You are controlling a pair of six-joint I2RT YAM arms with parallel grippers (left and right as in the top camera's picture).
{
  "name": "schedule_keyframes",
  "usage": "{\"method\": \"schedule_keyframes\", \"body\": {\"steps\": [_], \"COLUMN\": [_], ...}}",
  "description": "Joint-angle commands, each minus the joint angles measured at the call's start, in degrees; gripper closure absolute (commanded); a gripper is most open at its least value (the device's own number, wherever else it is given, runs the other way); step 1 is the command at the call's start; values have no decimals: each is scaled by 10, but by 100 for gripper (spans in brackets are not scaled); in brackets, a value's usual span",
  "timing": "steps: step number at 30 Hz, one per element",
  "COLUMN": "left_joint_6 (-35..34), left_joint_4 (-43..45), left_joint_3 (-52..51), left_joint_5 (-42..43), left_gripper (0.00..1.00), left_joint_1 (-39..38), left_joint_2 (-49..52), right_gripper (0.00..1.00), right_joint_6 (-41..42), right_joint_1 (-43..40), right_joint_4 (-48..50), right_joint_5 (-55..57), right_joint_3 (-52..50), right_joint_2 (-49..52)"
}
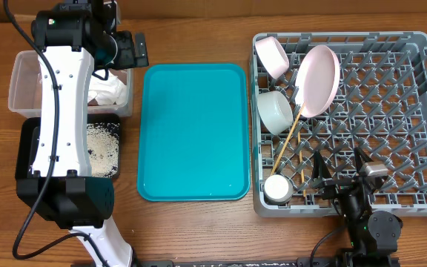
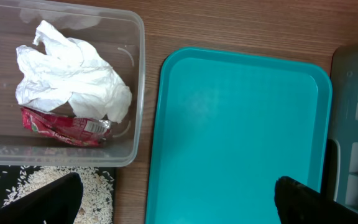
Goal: Sort waste into correct bins and load items into the dishwasher
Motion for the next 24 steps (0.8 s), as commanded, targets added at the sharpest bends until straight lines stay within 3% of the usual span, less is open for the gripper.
{"method": "schedule_keyframes", "body": {"steps": [1,8,10,17,24], "left_joint_6": [-1,2,4,15,85], "left_joint_4": [3,12,72,465,692], "left_joint_3": [8,0,-44,-426,-767], "left_joint_5": [0,-14,-16,-15,-12], "left_gripper": [0,0,0,0,0], "left_joint_1": [-1,-9,-12,-16,-16], "left_joint_2": [-5,-69,-112,-353,-593], "right_gripper": [0,0,0,0,0], "right_joint_6": [0,0,0,0,0], "right_joint_1": [-3,-3,-3,-3,-3], "right_joint_4": [4,4,4,4,4], "right_joint_5": [-1,-1,-1,-1,-1], "right_joint_3": [-6,-6,-6,-6,-6], "right_joint_2": [-7,-7,-7,-7,-7]}}
